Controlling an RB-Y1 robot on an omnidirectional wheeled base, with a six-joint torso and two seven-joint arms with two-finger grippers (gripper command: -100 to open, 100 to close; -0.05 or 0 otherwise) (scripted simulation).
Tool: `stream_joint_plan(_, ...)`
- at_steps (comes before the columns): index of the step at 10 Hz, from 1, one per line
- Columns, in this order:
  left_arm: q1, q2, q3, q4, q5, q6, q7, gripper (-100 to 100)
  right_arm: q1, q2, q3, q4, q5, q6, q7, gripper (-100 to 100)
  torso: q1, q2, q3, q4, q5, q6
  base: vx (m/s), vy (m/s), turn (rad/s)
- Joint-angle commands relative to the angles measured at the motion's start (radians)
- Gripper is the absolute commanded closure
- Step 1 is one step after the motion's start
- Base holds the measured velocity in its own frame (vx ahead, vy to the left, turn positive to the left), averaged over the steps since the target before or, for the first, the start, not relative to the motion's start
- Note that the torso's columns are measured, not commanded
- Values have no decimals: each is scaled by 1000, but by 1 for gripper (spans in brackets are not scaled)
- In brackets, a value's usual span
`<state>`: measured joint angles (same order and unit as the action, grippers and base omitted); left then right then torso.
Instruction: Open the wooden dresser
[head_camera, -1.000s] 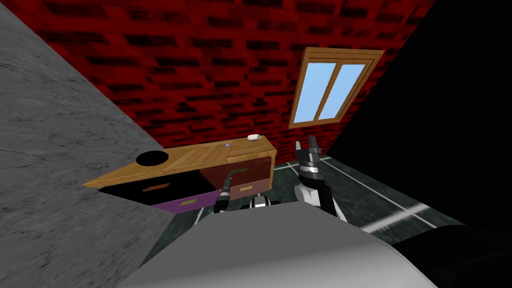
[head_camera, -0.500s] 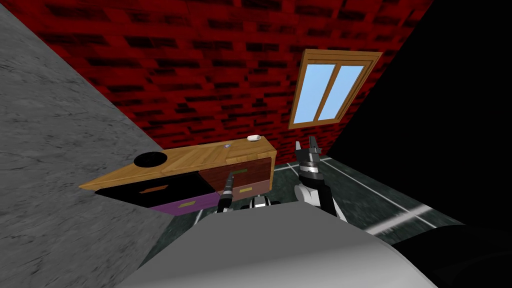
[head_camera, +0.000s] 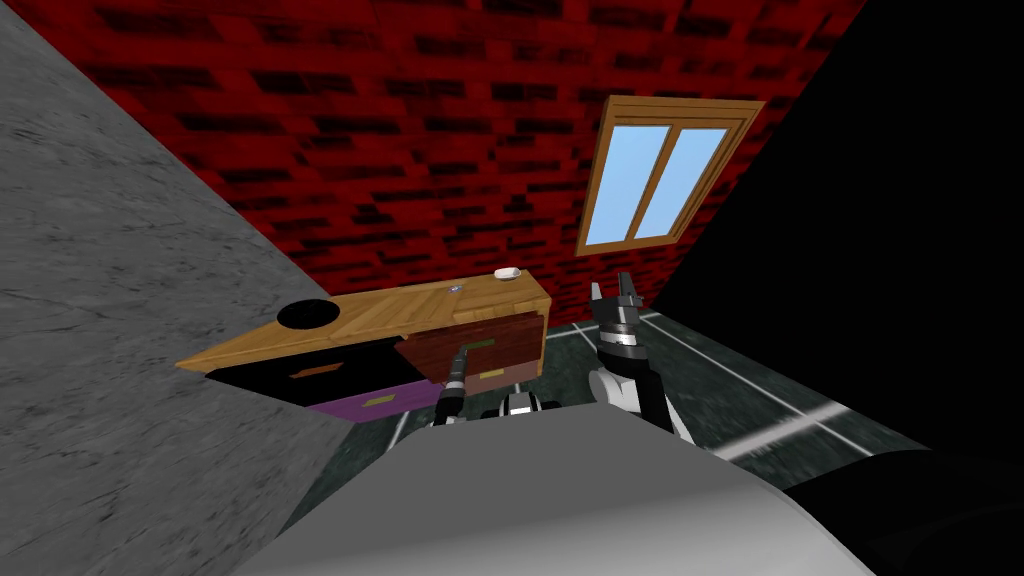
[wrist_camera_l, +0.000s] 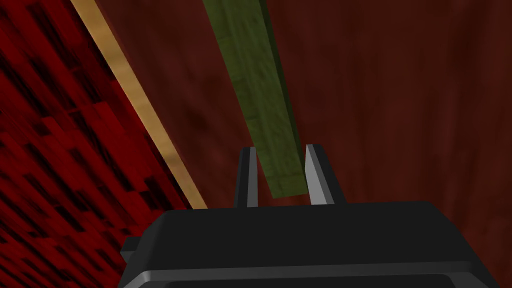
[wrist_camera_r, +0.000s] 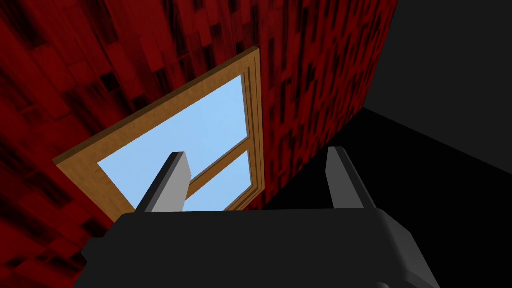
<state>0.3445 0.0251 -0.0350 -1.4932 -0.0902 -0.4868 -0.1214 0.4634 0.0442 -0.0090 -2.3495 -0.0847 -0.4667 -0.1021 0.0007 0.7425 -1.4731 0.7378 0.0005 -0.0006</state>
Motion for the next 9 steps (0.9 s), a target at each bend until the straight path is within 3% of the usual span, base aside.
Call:
stream_joint_plan(1,24,3,-8,-25,-2,5,2,100,0,0,0,0,0,0,0,0,0,-2,-1,1,-1,-1,-206,-36,14)
stream_joint_plan(7,47,7,-19,-38,-4,2,6,100,0,0,0,0,0,0,0,0,-1,-3,-2,0,-1,0,-143,-16,11)
stream_joint_plan(8,58,9,-23,-86,-5,47,10,-100,0,0,0,0,0,0,0,0,-1,-9,-5,1,-1,1,-32,-4,-18)
stream_joint_plan(9,62,10,-24,-112,-5,69,12,-100,0,0,0,0,0,0,0,0,-1,-10,-7,-1,-1,1,-21,1,-18)
